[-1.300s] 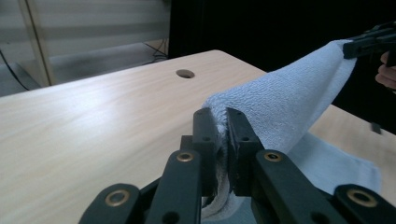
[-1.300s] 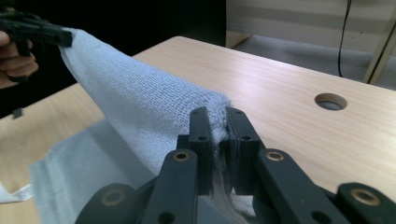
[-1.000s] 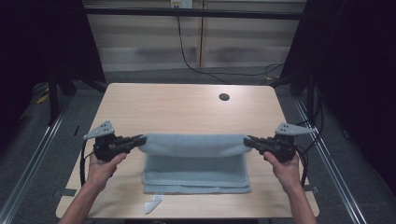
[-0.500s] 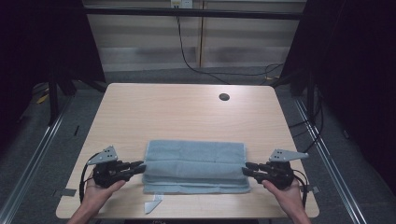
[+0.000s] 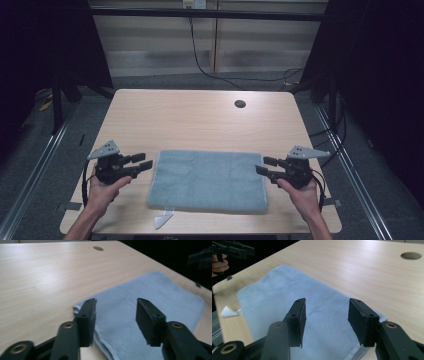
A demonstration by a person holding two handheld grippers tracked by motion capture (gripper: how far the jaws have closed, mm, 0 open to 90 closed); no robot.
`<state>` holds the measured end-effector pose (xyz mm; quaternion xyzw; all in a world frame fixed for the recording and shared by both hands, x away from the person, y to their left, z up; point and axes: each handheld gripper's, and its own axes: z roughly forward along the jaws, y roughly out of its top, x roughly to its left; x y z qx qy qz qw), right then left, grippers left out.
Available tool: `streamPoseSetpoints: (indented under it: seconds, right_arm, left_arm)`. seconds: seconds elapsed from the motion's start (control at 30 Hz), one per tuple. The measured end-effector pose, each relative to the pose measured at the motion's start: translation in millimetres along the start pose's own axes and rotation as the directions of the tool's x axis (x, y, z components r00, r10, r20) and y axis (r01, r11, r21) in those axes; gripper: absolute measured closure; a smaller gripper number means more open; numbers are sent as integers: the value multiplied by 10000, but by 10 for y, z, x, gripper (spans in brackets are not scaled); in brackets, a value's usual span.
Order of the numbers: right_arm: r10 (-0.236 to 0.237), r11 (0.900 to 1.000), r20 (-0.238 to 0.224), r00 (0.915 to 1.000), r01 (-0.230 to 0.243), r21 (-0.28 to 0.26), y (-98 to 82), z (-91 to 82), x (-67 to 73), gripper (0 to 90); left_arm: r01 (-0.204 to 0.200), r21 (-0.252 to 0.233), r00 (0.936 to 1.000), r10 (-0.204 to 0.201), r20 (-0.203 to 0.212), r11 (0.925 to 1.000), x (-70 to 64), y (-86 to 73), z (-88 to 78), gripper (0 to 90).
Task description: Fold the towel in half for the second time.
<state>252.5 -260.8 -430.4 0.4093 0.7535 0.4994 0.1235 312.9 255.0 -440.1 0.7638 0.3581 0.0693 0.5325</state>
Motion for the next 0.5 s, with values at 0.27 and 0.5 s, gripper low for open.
streamPoseSetpoints:
  seconds: [0.27, 0.5]
  right_arm:
    - [428, 9984, 1125, 9927, -384, -410, 133, 100, -299, 417]
    - [1234, 9924, 1746, 9769, -1219, -192, -140, 134, -464, 312]
  left_arm:
    - [535, 104, 9899, -516, -1322, 9985, 335, 29, 100, 400]
    - [646, 565, 9816, -533, -1833, 9963, 412, -193, 123, 300]
